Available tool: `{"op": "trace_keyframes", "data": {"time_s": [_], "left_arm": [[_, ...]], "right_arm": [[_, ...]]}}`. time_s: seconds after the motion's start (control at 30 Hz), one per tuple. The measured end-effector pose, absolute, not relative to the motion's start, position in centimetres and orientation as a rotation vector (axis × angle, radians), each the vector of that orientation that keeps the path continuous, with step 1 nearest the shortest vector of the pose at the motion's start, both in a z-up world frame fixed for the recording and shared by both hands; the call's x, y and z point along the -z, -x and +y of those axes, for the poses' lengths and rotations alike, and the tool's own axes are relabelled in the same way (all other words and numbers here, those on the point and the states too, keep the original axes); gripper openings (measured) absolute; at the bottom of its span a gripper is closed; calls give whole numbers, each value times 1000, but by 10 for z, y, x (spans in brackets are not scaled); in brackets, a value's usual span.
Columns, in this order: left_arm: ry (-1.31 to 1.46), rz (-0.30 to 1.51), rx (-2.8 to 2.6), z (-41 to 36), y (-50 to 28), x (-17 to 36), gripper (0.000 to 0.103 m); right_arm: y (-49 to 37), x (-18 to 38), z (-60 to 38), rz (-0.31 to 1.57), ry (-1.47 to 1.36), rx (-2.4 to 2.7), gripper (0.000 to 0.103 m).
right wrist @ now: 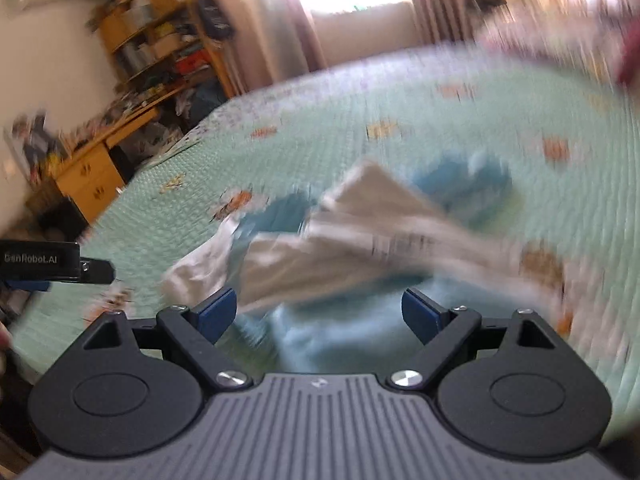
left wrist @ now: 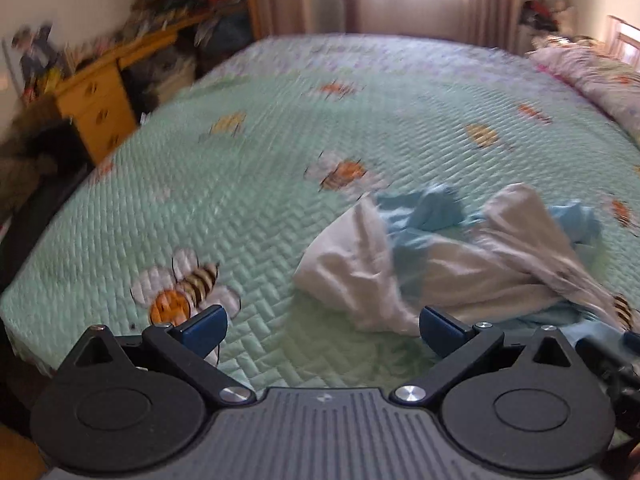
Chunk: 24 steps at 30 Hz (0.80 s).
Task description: Fold clothes
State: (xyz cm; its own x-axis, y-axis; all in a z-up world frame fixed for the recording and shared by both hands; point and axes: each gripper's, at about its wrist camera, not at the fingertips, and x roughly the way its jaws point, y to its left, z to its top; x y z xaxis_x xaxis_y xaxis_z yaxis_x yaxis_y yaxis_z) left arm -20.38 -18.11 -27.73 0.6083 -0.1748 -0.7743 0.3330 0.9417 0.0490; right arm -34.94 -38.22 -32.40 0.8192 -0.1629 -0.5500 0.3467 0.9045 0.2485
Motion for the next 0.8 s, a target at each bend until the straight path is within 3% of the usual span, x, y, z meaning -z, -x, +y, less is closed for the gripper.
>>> {"op": "trace_keyframes", "data": {"time_s": [0.13, 0.27, 0.3, 0.37, 0.47, 0.6, 0.7, 0.8], "left_arm": [[-138, 952, 293, -180, 183, 302, 102], [-188, 993, 283, -189, 176, 321, 102], [-202, 997, 280, -190, 175, 323, 102], [-202, 998, 274, -187, 172, 324, 102], [-198, 998, 267, -181, 168, 326, 102], [-150, 1022, 300, -183, 166, 329, 102], [-155, 1009, 342, -194, 174, 328, 102], [-162, 1013, 368, -207, 177, 329, 102]], "right_arm": [[290, 335, -383, 543, -72, 314, 90], [214, 374, -399, 666, 47, 325, 86], [195, 387, -405, 709, 67, 319, 80], [185, 398, -437, 755, -90, 285, 19], [225, 375, -487, 614, -327, 377, 3], [331, 344, -543, 374, -509, 562, 1], [394, 328, -552, 358, -393, 746, 1], [407, 325, -537, 424, -356, 664, 16]]}}
